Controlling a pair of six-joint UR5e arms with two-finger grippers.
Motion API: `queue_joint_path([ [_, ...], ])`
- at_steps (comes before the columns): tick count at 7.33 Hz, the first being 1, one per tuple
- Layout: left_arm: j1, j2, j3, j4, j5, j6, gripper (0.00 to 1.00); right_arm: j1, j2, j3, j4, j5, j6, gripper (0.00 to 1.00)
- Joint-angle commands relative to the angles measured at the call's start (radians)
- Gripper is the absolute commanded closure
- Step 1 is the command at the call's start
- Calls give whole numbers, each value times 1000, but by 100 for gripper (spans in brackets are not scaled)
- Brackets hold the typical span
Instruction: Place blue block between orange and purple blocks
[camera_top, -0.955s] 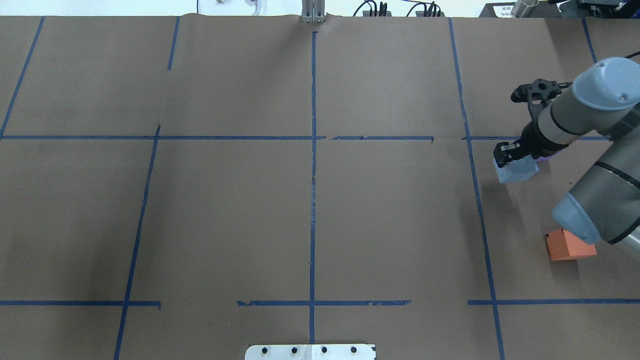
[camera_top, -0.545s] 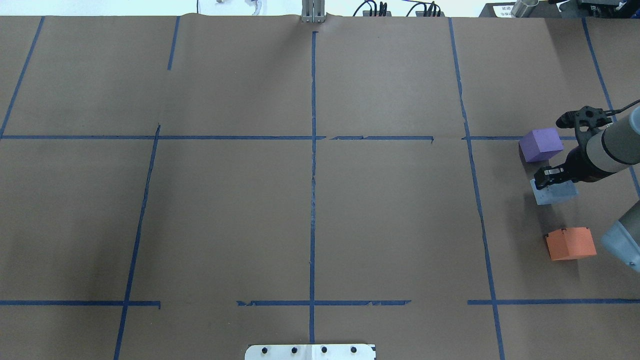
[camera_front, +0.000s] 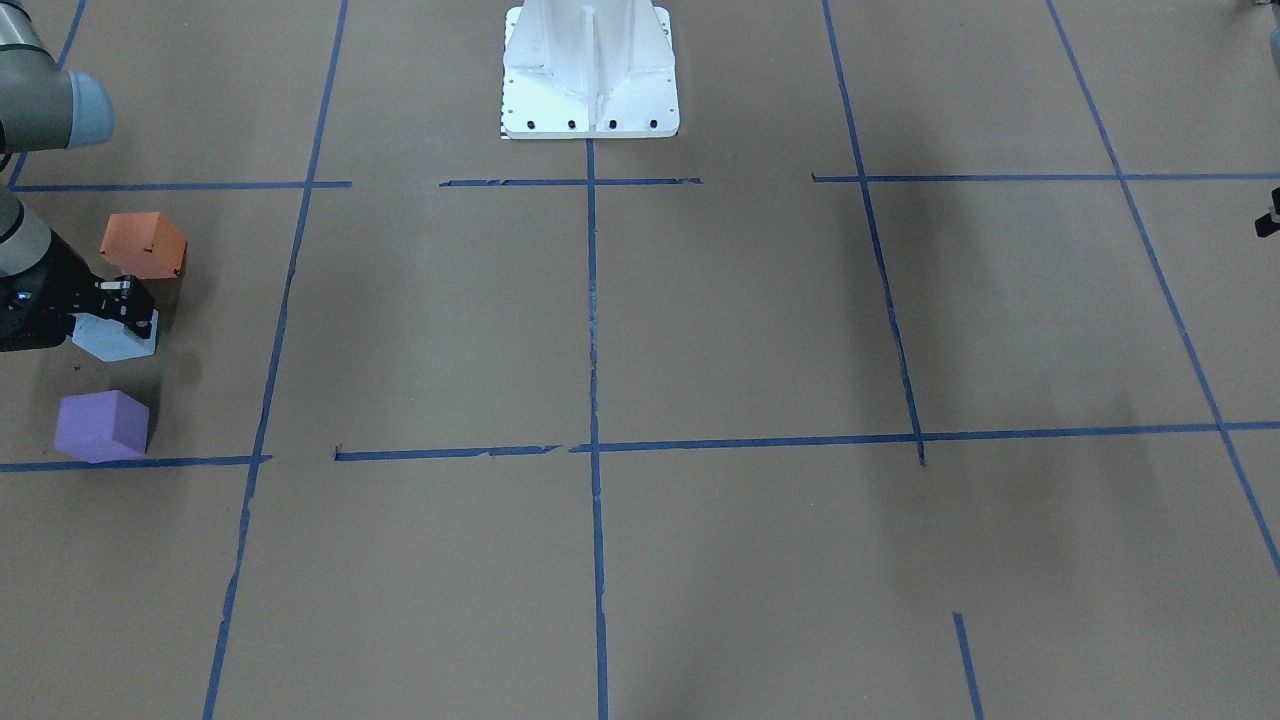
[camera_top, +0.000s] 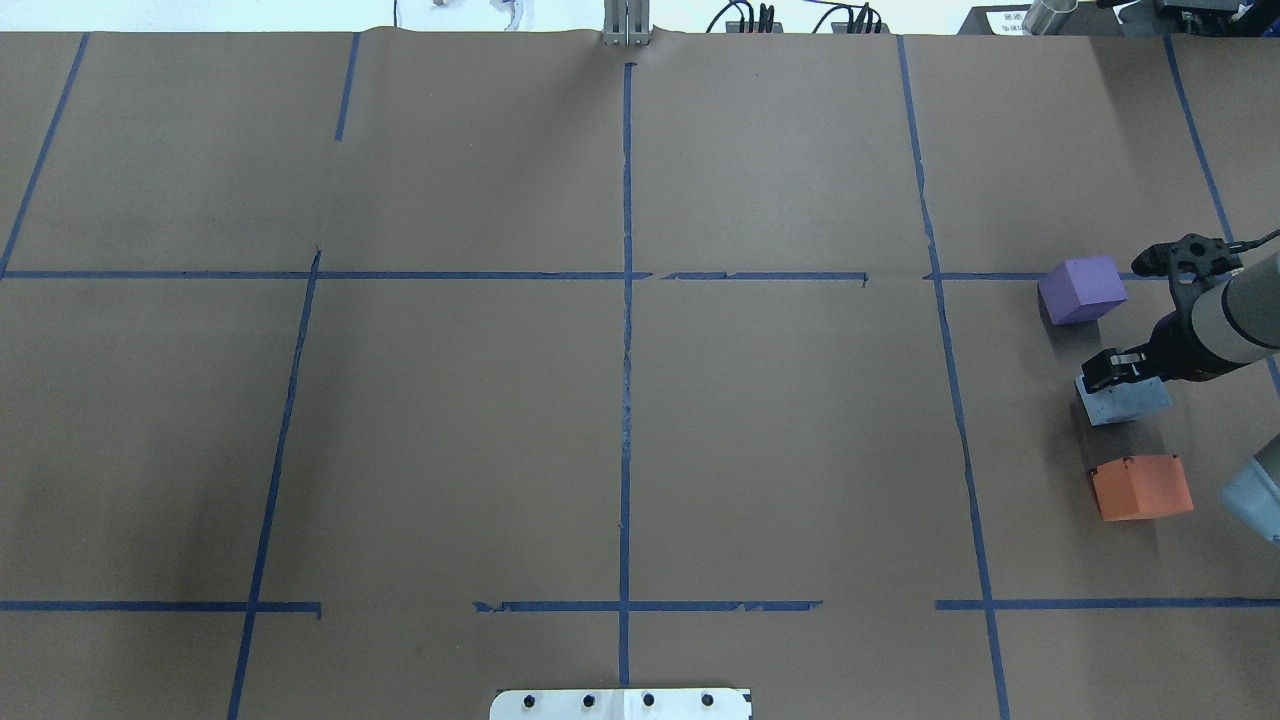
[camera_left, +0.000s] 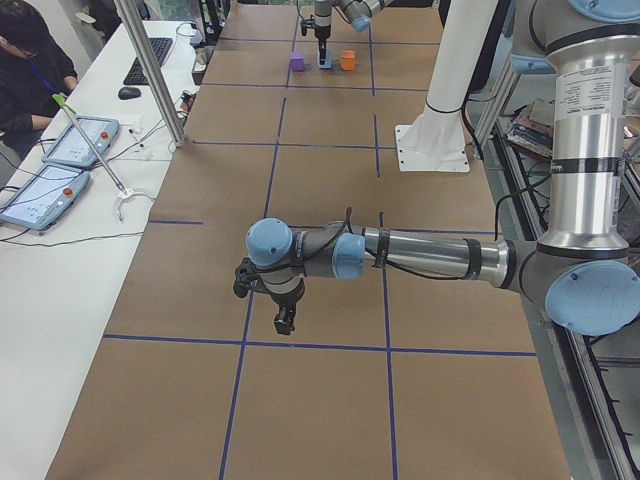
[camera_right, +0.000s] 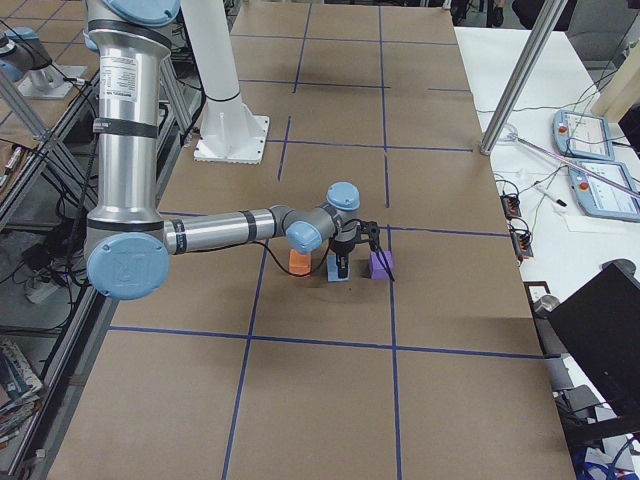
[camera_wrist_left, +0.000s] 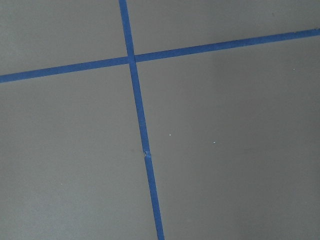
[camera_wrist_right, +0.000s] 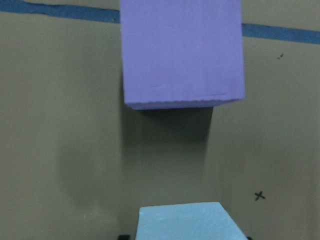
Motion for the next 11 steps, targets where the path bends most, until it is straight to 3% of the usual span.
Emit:
queue_joint_path([
  [1,-1,0,0,1,0,0,0,20,13,14,-8,7,0,0],
  [3,-1,1,0,0,0,0,0,146,34,59,-142,109,-72,0],
  [5,-1,1,0,0,0,0,0,290,62,102,-375,113,-402,0],
  [8,-1,-3,0,0,2,3,0,529,-39,76,-471,218,-811,0],
  [9,-1,-2,0,0,6,5,0,590,-60,76,-514,250,-871,0],
  [11,-4,7,-2,-54,11,8,0,600,-85,71,-511,238,-858,1],
])
